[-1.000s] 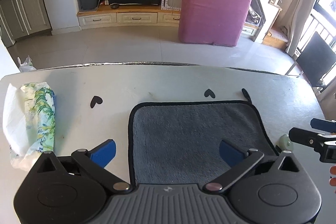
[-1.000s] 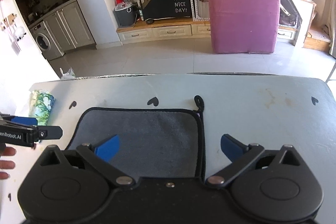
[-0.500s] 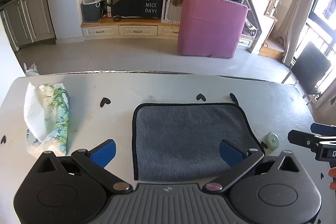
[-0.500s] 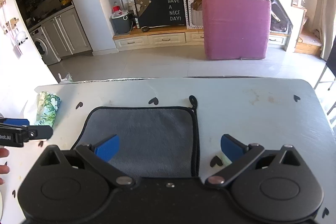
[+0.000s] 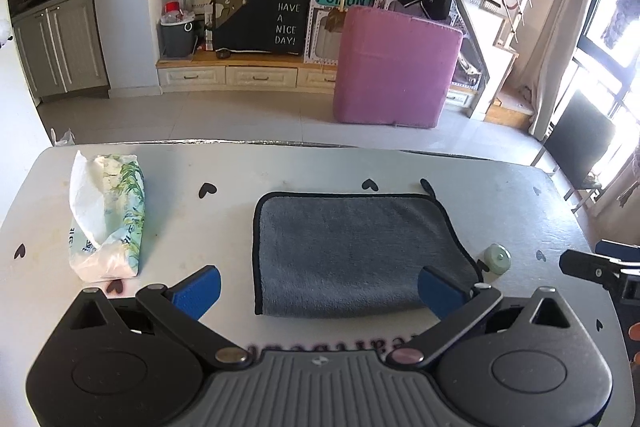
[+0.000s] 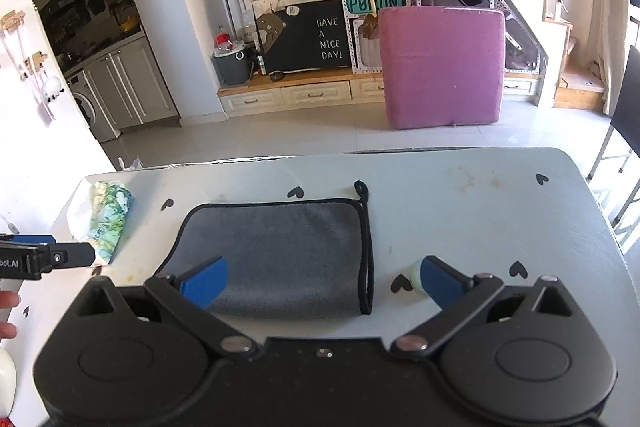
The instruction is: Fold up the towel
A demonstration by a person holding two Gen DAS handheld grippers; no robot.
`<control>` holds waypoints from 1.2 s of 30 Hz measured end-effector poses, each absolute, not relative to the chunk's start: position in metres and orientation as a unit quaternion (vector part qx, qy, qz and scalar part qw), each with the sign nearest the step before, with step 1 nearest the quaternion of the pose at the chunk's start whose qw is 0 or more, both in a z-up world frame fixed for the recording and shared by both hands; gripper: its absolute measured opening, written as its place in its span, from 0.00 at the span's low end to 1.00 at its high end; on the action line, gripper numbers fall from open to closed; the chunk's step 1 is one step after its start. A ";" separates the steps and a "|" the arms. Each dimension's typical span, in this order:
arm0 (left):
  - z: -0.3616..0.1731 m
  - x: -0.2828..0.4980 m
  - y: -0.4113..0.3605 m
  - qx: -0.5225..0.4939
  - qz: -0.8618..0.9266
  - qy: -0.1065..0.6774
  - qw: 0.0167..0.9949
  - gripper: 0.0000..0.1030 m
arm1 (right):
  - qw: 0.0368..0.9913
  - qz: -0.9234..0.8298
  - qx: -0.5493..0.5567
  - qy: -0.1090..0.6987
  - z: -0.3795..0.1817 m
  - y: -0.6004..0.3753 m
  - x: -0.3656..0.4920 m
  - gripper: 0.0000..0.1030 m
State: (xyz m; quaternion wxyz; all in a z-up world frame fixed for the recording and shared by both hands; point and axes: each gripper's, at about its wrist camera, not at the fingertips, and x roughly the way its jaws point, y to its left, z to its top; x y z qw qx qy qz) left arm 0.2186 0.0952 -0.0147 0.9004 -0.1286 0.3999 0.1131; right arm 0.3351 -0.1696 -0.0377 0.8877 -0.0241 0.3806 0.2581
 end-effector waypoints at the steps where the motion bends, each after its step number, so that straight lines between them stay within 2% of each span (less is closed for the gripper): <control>1: -0.014 0.215 0.094 -0.129 0.113 0.397 0.902 1.00 | 0.888 0.260 -0.024 0.378 -0.036 -0.171 0.331 1.00; 18: 0.003 0.149 0.070 -0.123 0.099 0.363 0.918 1.00 | 0.894 0.301 -0.025 0.331 -0.020 -0.196 0.258 1.00; 36: -0.006 0.089 0.043 -0.126 0.080 0.350 0.925 1.00 | 0.896 0.314 -0.026 0.312 -0.023 -0.222 0.196 1.00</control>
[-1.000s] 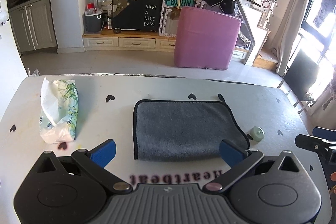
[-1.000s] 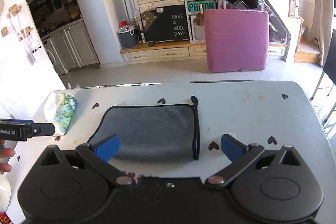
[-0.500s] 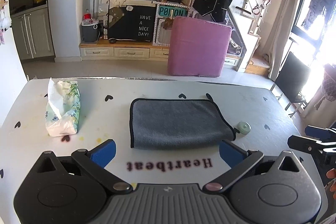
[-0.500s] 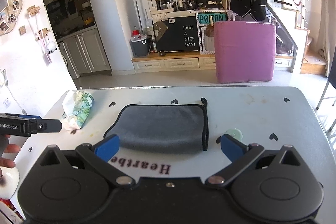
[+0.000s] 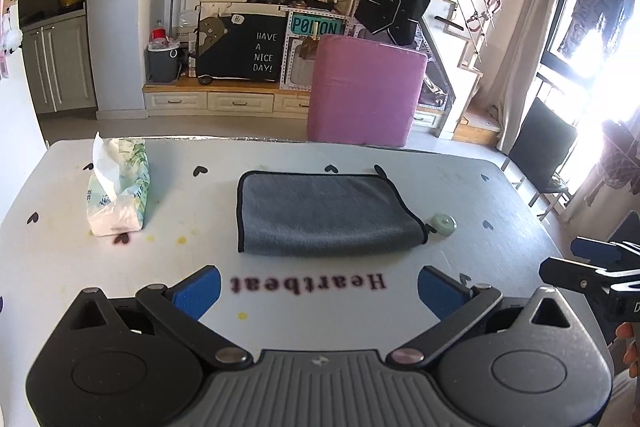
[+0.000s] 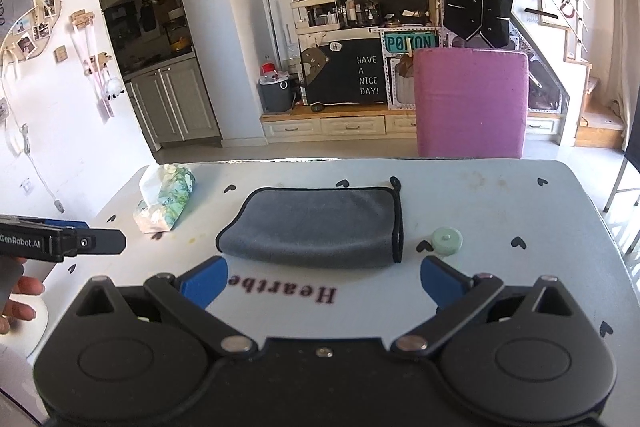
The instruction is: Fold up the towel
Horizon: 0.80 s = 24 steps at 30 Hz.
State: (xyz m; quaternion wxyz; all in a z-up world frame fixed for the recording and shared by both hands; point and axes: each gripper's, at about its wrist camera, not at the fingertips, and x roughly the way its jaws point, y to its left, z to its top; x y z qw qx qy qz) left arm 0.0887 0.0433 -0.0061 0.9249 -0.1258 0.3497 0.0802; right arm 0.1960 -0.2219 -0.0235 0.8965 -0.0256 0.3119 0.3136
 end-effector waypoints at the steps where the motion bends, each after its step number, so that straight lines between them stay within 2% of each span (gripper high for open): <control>1: -0.007 0.086 0.042 -0.126 0.079 0.350 0.925 1.00 | 0.896 0.315 -0.027 0.312 -0.024 -0.222 0.193 1.00; 24: -0.016 0.024 0.023 -0.129 0.101 0.345 0.924 1.00 | 0.903 0.311 -0.042 0.293 -0.028 -0.236 0.135 1.00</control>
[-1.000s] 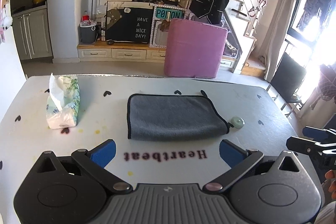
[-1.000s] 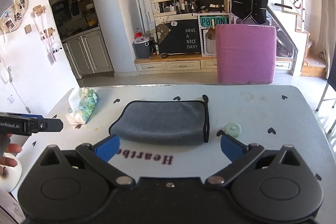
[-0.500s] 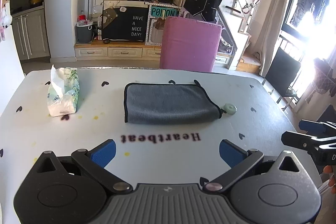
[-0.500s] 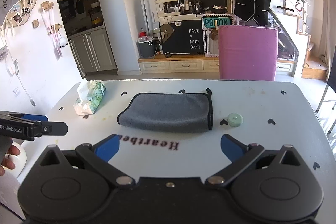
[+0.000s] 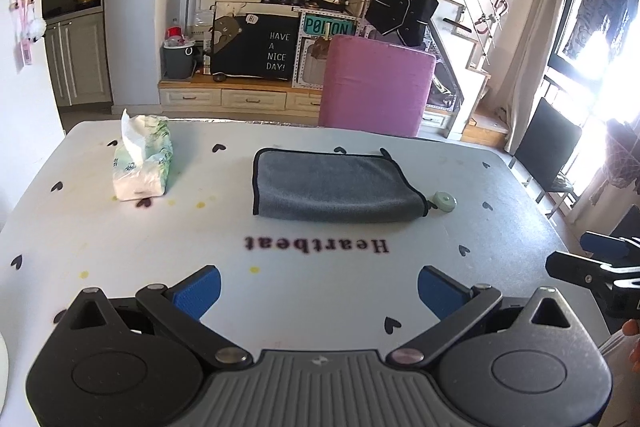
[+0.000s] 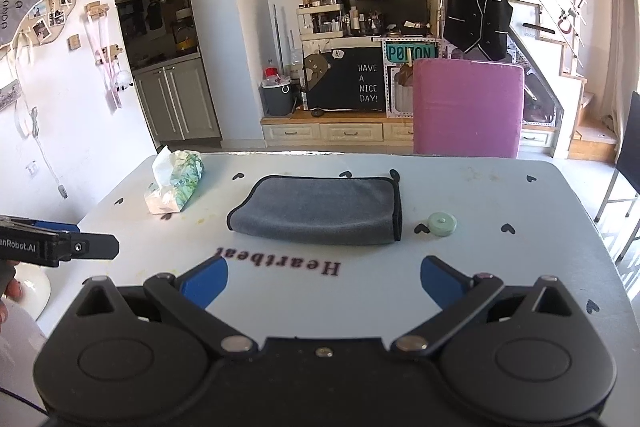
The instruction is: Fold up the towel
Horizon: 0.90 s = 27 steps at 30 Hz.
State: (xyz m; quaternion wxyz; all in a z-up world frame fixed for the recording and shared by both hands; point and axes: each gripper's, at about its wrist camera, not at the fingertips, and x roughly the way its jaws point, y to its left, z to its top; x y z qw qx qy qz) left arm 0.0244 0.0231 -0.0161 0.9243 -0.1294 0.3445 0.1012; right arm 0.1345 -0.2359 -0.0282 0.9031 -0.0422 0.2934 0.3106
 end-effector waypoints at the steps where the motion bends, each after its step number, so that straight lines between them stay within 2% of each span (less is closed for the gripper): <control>1: -0.017 0.022 0.023 -0.130 0.101 0.343 0.925 1.00 | 0.903 0.311 -0.044 0.293 -0.028 -0.236 0.132 1.00; 27: -0.010 -0.013 0.004 -0.090 0.083 0.313 0.942 1.00 | 0.906 0.321 -0.017 0.275 -0.022 -0.258 0.100 1.00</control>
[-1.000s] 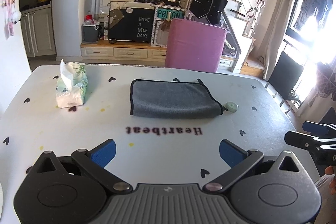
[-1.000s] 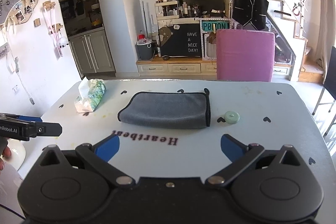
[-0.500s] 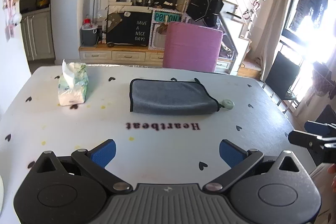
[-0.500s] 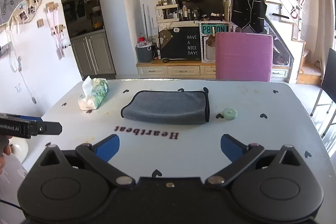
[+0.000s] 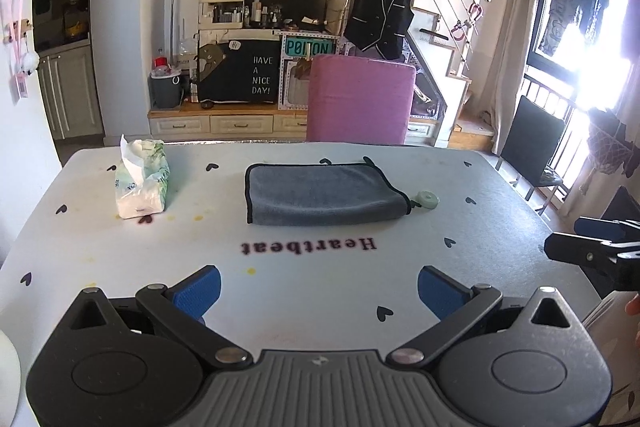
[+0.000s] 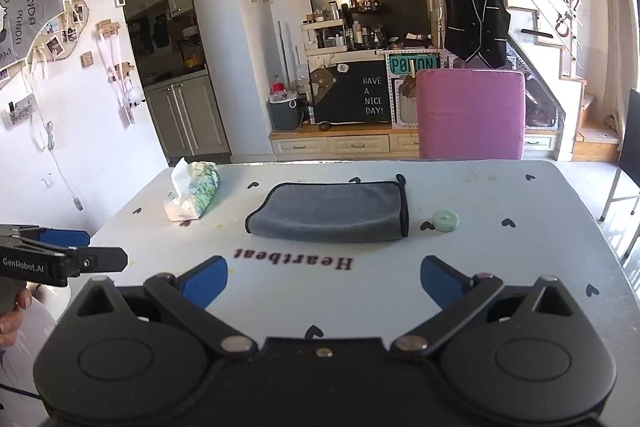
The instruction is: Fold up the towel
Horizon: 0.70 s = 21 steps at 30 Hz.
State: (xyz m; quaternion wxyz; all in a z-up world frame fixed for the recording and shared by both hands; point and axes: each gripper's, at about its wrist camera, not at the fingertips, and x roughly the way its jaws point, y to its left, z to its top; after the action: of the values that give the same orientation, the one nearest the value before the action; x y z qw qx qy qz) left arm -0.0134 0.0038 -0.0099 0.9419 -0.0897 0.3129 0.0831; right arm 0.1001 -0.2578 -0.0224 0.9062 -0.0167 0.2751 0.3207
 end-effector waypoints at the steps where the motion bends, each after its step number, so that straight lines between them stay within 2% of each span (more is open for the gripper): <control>1: -0.009 -0.015 0.003 -0.089 0.084 0.312 0.942 1.00 | 0.906 0.321 -0.017 0.275 -0.022 -0.257 0.099 1.00; 21: -0.004 -0.027 -0.001 -0.085 0.085 0.299 0.946 1.00 | 0.907 0.323 -0.020 0.269 -0.018 -0.258 0.087 1.00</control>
State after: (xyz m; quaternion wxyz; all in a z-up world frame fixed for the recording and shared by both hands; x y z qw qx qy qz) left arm -0.0268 -0.0009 -0.0042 0.9465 -0.0853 0.2993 0.0854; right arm 0.0871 -0.2580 -0.0179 0.9071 -0.0199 0.2687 0.3233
